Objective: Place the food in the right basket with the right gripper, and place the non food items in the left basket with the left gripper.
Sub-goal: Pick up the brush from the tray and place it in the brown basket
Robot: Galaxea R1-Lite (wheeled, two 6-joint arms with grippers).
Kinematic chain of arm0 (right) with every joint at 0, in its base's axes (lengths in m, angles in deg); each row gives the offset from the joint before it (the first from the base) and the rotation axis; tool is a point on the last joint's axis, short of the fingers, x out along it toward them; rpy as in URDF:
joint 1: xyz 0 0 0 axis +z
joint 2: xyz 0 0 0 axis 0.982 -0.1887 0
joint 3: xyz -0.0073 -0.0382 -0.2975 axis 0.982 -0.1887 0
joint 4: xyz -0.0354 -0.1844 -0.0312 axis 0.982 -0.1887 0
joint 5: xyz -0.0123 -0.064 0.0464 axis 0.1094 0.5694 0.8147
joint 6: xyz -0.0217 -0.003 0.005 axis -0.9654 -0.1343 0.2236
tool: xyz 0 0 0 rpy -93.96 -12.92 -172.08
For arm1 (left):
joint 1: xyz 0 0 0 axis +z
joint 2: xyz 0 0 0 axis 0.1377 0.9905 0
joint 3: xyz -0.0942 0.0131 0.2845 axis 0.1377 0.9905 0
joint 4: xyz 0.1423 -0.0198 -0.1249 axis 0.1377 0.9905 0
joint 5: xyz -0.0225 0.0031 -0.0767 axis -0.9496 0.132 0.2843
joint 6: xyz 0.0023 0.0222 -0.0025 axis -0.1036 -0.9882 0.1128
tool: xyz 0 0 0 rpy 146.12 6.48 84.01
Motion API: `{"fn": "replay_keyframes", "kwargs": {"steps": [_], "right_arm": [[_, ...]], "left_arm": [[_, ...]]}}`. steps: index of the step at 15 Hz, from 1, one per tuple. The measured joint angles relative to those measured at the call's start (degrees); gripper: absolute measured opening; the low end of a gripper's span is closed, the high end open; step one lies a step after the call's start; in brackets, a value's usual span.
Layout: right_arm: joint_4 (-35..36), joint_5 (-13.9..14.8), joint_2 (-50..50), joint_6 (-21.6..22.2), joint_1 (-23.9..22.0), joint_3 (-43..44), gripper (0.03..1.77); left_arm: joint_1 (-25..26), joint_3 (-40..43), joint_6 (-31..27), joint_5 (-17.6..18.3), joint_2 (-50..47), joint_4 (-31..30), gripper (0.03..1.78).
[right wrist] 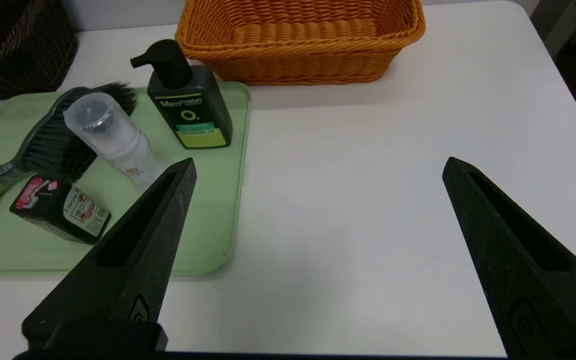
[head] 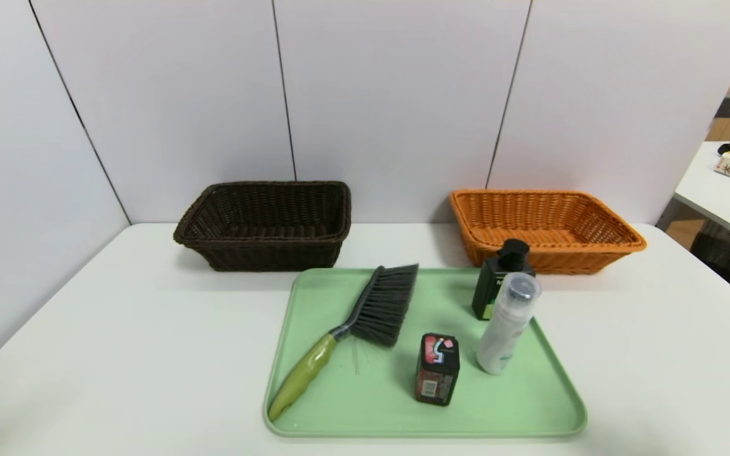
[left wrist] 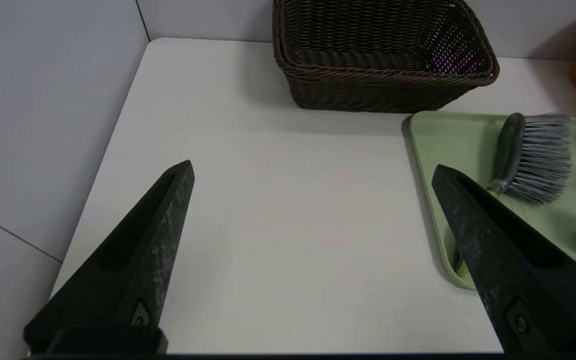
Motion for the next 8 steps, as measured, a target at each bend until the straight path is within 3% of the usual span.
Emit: {"fn": "replay_keyframes", "kwargs": {"steps": [8], "right_arm": [[-4.39,-0.67,-13.91,-0.24,0.11,11.64,1.70]], "left_arm": [[-1.38,-10.84,0.33,2.67,18.13,3.88,1.69]]}}
